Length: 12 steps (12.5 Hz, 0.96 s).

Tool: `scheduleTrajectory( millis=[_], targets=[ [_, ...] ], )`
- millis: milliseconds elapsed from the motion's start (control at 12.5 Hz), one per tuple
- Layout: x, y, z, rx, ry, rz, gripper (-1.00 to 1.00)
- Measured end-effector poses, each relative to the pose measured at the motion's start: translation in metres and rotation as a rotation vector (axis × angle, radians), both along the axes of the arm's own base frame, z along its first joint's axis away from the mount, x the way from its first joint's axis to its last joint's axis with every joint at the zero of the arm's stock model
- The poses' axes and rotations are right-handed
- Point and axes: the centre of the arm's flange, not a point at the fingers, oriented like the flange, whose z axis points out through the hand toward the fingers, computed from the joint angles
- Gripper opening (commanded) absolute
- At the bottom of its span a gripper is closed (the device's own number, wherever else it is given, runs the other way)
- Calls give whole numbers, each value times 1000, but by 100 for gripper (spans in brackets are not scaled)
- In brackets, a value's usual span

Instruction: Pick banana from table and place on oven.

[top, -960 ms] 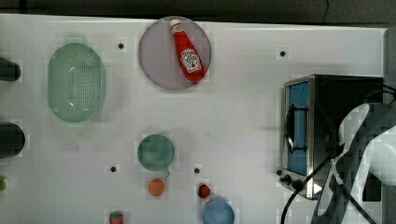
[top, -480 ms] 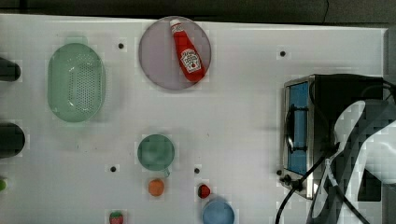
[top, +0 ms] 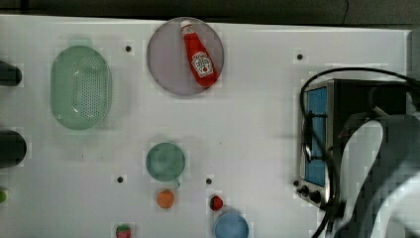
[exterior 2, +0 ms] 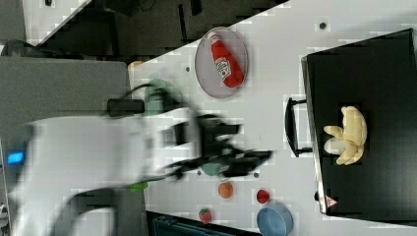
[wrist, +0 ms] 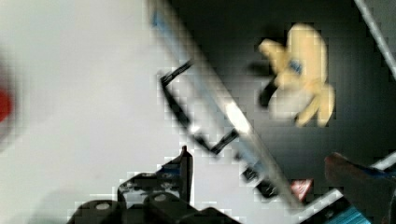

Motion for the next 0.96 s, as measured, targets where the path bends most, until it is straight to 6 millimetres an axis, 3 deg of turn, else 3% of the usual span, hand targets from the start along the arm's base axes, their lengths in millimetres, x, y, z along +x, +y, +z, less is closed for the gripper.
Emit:
scheduleTrajectory(
  millis=[240,400,560,720,880,960],
  targets=[
    [-3,88,70,7,-76,-98,100],
    [13,169,94,-12,-118,-148,100],
    [32,261,89,-20,-115,-154,100],
    [36,329,66,-19,-64,-151,100],
    [29,358,44,-52,-23,-141,100],
    [31,361,39,-50,-15,-168,100]
  ],
)
